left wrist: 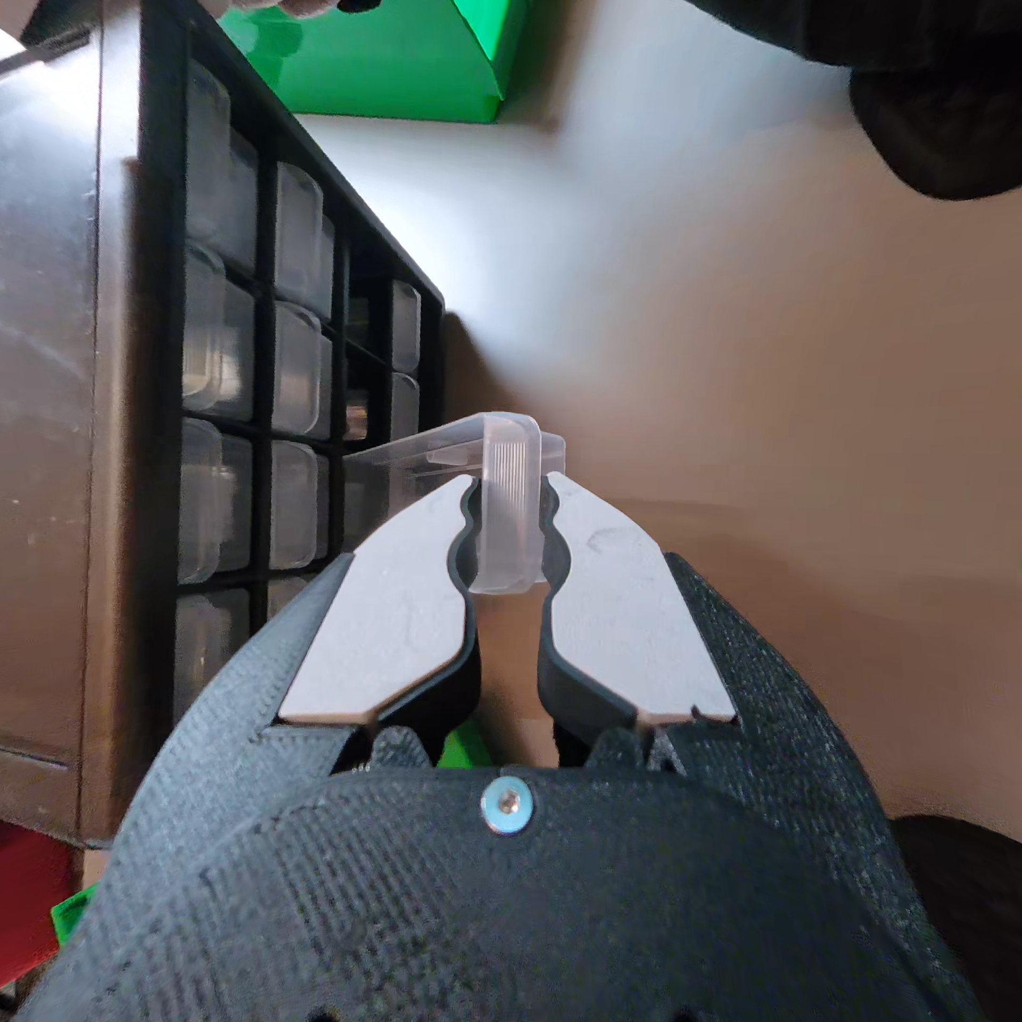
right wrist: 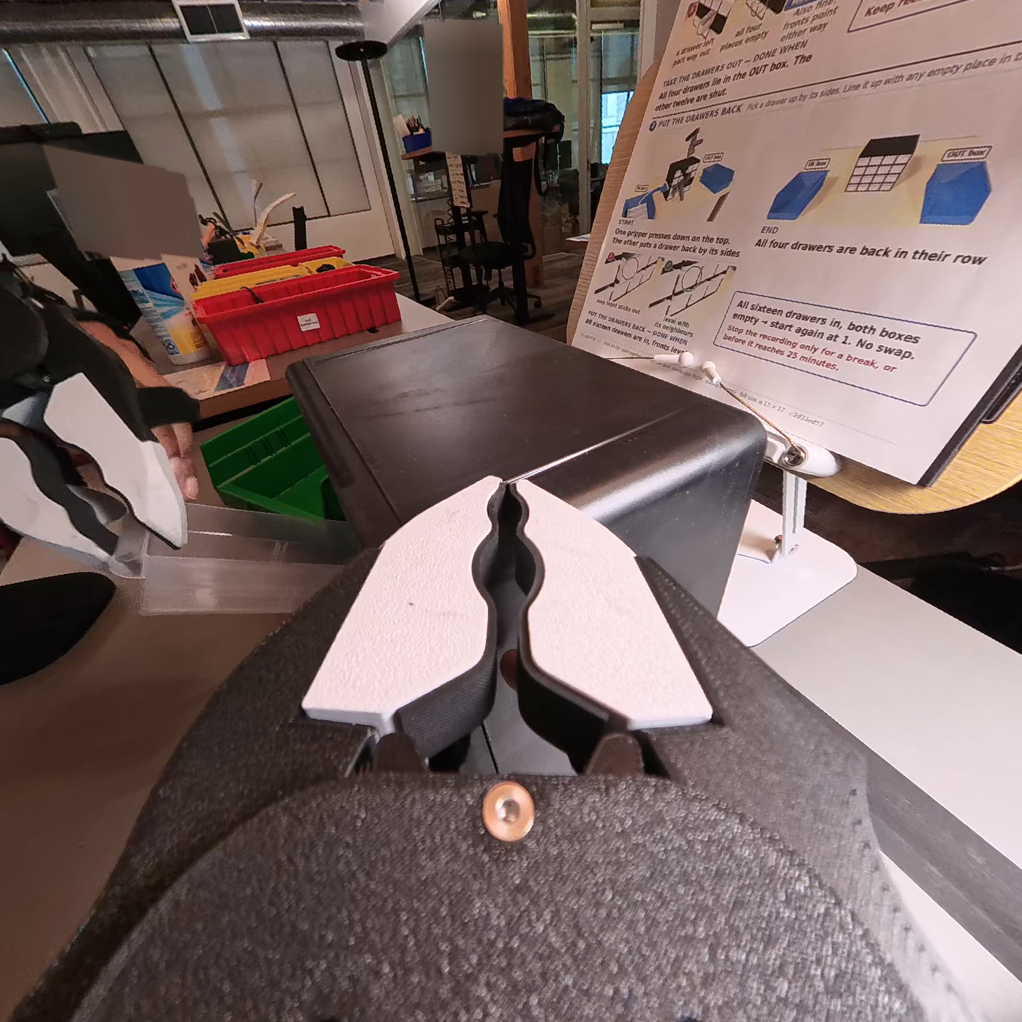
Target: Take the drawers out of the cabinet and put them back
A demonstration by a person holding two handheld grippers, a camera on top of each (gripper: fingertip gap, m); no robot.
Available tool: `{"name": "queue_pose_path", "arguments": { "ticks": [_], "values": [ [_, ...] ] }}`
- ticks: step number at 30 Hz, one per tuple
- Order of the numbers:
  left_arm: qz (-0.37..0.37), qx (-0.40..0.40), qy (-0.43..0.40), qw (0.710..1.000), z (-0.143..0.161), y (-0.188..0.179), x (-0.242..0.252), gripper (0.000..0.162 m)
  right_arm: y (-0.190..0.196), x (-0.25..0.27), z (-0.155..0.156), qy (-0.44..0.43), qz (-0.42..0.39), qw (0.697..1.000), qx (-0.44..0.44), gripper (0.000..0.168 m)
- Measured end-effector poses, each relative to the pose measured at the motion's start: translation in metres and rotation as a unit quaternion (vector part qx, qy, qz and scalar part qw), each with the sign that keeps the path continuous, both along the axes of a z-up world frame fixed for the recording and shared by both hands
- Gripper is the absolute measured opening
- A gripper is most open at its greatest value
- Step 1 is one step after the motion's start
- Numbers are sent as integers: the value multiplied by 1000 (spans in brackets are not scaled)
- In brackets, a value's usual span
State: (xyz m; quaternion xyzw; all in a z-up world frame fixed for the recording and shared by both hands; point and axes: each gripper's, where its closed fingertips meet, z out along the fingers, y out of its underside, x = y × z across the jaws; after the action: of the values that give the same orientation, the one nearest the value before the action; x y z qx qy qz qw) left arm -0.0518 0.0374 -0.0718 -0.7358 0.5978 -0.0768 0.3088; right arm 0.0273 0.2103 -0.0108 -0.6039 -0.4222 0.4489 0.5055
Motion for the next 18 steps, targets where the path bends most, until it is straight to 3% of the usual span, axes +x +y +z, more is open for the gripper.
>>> {"name": "queue_pose_path", "arguments": {
  "ticks": [11,18],
  "values": [
    [-46,138,-26,989,-21,3,8,20,0,0,0,1,-1,1000,0,0],
    [-90,237,18,967,-38,-1,9,20,0,0,0,1,-4,1000,0,0]
  ]
}}
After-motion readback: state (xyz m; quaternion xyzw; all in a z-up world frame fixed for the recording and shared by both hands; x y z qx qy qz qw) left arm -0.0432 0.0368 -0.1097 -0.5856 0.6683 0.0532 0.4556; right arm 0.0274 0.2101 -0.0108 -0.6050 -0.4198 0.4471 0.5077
